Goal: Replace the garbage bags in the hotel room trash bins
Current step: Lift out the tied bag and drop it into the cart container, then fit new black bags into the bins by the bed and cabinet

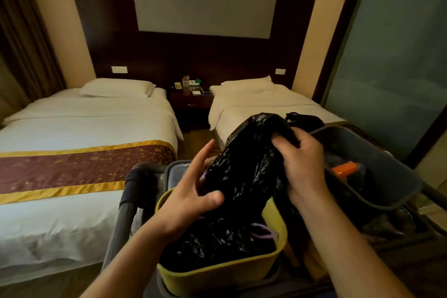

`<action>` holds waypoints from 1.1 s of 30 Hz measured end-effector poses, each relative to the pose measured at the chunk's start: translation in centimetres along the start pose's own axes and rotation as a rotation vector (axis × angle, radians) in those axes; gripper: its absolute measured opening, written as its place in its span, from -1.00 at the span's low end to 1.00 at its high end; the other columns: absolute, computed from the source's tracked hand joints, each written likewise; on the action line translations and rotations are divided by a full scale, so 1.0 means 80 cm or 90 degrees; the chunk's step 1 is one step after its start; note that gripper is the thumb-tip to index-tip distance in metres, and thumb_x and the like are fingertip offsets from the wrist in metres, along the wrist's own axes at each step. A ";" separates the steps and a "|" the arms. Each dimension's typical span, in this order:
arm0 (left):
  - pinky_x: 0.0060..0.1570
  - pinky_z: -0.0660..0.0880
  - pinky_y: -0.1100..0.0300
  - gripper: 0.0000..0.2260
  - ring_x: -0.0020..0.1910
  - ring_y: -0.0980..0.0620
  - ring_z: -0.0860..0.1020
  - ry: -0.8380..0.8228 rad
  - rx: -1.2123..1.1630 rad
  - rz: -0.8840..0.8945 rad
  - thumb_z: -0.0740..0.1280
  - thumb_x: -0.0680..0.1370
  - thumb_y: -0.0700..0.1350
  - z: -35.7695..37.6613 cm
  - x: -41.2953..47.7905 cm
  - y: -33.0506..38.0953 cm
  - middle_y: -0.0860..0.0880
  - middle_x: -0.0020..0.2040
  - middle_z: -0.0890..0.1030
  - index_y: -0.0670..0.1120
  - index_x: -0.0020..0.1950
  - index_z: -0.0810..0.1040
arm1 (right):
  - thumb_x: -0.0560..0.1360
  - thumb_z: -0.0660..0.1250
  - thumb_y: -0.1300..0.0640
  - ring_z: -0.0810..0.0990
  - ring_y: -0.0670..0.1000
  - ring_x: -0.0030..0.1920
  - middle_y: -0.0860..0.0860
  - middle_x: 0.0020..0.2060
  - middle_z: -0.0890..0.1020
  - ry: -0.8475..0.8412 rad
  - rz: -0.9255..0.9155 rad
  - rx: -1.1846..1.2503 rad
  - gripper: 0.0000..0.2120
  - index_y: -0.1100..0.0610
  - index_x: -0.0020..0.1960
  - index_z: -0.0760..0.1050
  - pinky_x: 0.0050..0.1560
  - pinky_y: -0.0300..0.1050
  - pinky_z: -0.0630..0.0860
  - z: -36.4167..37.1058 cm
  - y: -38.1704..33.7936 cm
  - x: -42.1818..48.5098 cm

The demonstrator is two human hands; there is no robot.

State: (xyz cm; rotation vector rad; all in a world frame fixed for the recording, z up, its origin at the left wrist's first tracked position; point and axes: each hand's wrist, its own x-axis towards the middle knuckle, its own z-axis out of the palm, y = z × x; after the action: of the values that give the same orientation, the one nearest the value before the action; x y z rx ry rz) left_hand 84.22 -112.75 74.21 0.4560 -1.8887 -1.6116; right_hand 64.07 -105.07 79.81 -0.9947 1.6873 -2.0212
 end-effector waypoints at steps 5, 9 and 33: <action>-0.03 0.61 0.20 -0.80 0.01 0.01 0.69 0.298 0.129 0.021 0.44 0.51 -0.24 -0.017 -0.020 0.011 0.01 -0.04 0.73 -0.01 0.08 0.67 | 0.48 0.44 0.10 0.67 0.19 -0.19 0.10 -0.27 0.69 -0.058 -0.014 -0.088 -0.92 0.09 -0.16 0.65 -0.17 0.23 0.58 0.048 0.028 -0.005; -0.22 0.62 0.15 -0.85 -0.15 -0.14 0.70 0.400 0.021 -0.057 0.31 0.60 -0.18 -0.049 -0.046 0.013 -0.18 -0.15 0.72 -0.18 0.00 0.66 | 0.46 0.43 0.26 0.68 0.09 -0.04 0.04 -0.11 0.71 -0.080 0.018 -0.075 -0.85 0.01 -0.12 0.66 0.01 0.18 0.63 0.049 0.039 0.008; -0.26 0.44 0.05 -0.54 -0.32 -0.03 0.56 0.999 0.062 -0.099 0.39 0.52 0.16 -0.232 -0.398 0.008 -0.16 -0.31 0.63 -0.28 -0.18 0.60 | 0.57 0.38 0.04 0.72 0.01 -0.12 -0.01 -0.12 0.73 -0.397 0.244 0.141 -0.88 0.08 -0.06 0.62 -0.04 -0.04 0.63 0.321 0.037 -0.207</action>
State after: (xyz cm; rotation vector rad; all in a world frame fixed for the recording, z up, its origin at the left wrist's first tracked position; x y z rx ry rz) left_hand 120.30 -107.25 69.09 1.3851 -0.6818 -0.6693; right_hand 92.82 -113.72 73.45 -0.9931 1.1785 -1.4138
